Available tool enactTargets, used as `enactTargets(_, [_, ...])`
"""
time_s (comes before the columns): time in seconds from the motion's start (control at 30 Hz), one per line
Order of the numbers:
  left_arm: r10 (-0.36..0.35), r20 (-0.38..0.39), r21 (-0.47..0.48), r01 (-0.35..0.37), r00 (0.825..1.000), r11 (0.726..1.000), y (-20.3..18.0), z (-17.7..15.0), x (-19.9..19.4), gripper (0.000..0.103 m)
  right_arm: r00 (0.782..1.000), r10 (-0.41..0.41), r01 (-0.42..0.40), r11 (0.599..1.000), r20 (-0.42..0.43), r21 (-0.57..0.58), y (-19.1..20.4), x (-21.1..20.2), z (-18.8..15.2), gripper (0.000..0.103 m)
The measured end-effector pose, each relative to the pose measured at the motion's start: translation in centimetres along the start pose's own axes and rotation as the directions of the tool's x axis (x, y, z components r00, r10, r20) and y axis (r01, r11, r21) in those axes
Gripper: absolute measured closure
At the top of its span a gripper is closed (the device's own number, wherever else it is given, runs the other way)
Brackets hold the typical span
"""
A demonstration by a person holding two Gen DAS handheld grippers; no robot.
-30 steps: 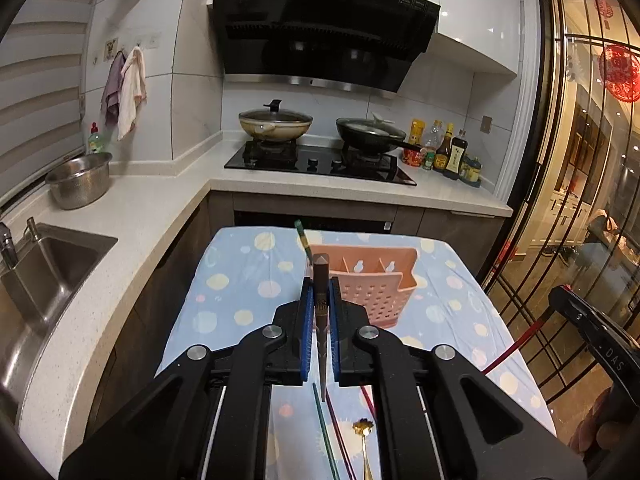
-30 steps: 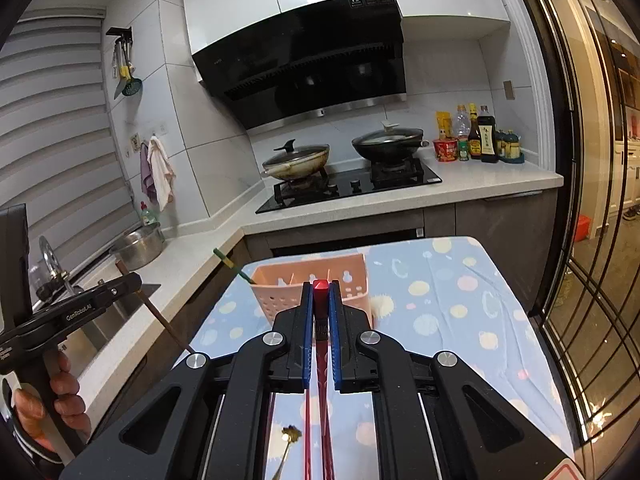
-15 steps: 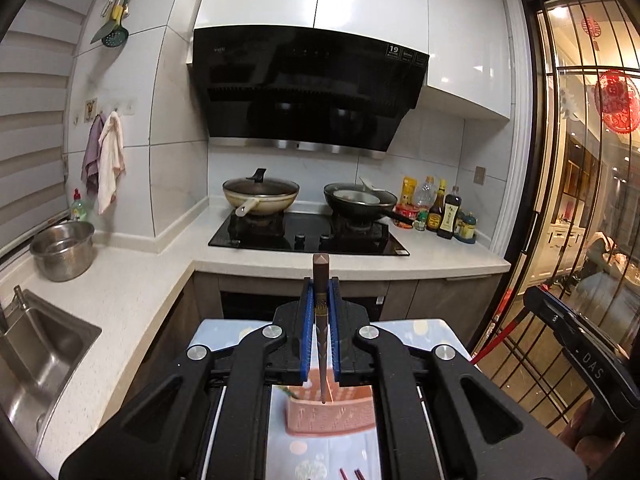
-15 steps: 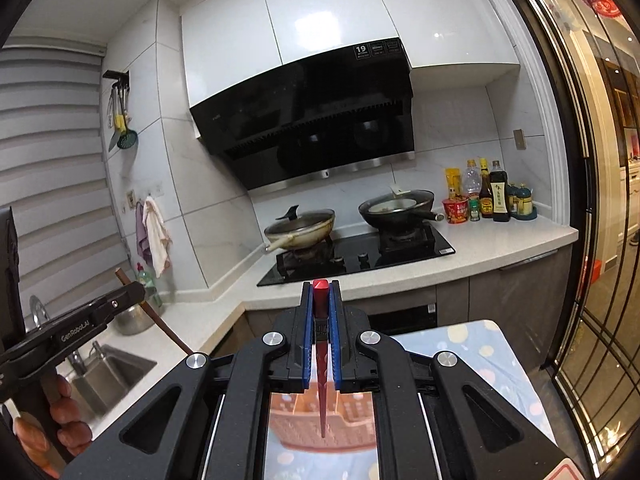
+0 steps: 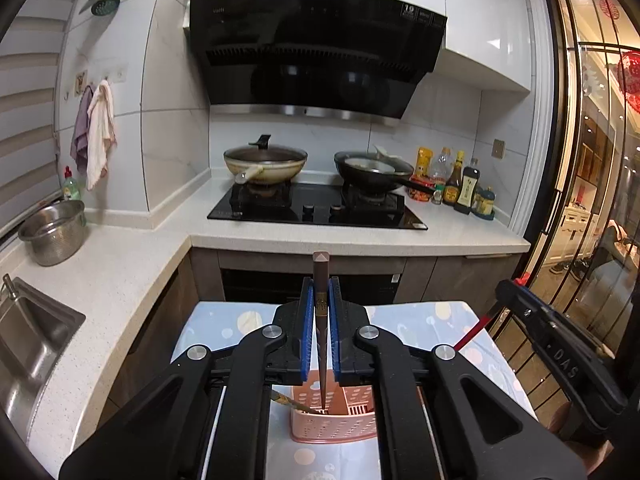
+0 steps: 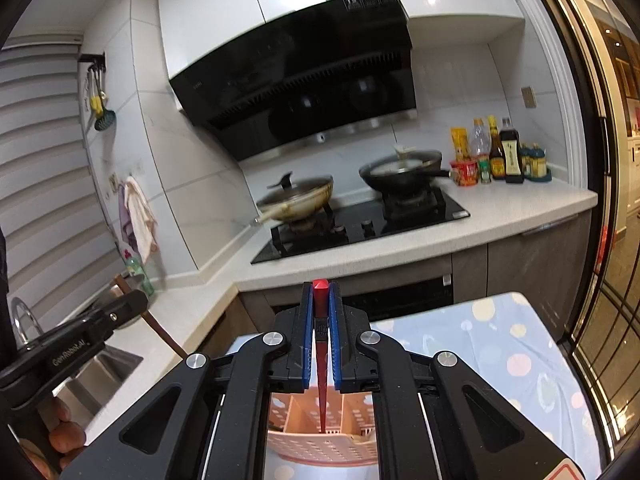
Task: Organize utensils
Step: 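Open the left tool over the pink holder while the right tool releases the red chopstick into it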
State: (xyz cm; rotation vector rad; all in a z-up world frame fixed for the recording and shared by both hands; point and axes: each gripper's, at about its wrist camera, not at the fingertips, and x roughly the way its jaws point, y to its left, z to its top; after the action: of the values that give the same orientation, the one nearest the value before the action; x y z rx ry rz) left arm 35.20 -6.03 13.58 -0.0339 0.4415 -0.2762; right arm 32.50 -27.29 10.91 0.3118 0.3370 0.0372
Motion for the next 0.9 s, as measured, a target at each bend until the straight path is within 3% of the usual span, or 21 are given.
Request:
enactTargets(0.2, [-0.001,-0.055,-0.014,0.0,0.998,1.0,0.5,-1.7,2.1,0.096,0.998,-0.008,0.008,1.0,-0.066,0.007,-0.8,1.9,-2.2,0.095])
enactTargets(0.27, [0.002,-0.063,-0.023,-0.004,0.998,1.0,0.8,-2.1,2.2,0.093,0.998,-0.019,0.019,1.0,-0.061,0.005,-0.8,1.8,-2.6,0.078])
enactTargets(0.33, [0.012,-0.065,-0.036,-0.015,0.998,0.999,1.0,-2.3,2.1,0.076,0.999,-0.024,0.024,1.0,-0.045,0.004,-0.8,1.3,-2.7,0.062])
enactTargets(0.37, [0.017,-0.059,-0.042,-0.02,0.998,0.999,1.1,-2.4,1.9,0.061,0.999,-0.027,0.027,1.0,-0.037,0.002,-0.8,1.0,-2.8,0.058])
enactTargets(0.4, [0.027,-0.049,-0.046,-0.029,0.998,0.998,1.3,-2.5,1.6,0.053,0.999,-0.028,0.028,1.0,-0.033,0.0,-0.8,0.8,-2.7,0.058])
enactTargets(0.9, [0.029,-0.041,-0.071,-0.032,0.999,0.997,3.0,-5.4,-5.5,0.049,0.999,-0.015,0.014,1.0,-0.037,-0.028,0.3,-8.2,-5.2,0.054])
